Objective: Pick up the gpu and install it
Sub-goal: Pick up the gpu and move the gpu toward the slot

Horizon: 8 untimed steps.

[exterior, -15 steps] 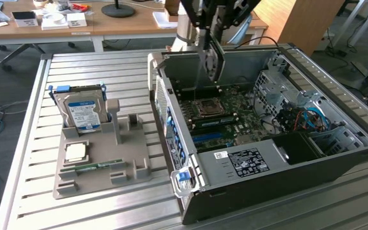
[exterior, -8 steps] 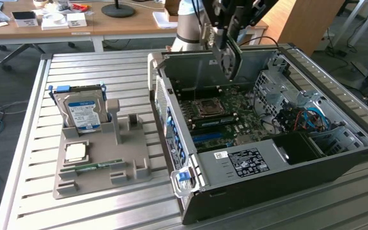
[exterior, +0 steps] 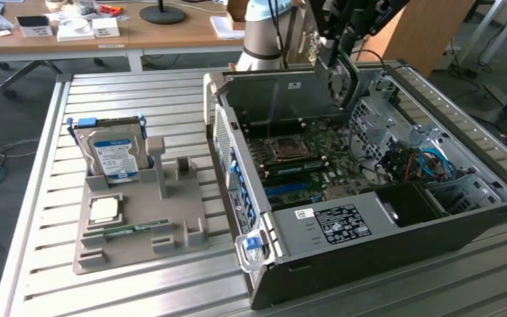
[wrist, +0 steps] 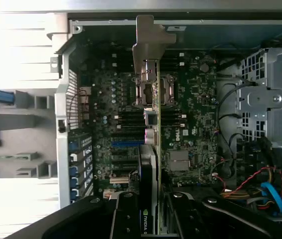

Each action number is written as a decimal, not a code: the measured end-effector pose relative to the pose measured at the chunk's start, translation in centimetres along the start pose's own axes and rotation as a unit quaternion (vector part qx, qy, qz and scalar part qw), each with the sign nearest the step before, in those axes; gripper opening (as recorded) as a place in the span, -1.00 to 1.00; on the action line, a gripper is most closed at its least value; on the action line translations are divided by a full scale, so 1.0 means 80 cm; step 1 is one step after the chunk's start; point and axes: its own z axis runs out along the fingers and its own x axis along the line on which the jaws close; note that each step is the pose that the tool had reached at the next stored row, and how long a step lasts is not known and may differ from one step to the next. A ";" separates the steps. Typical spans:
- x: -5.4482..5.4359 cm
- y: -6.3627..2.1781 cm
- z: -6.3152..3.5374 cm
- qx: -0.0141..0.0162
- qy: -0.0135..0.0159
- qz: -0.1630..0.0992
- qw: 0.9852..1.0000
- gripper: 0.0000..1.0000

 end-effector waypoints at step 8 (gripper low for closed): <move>-0.038 0.002 0.001 0.000 0.000 0.000 1.000 -0.47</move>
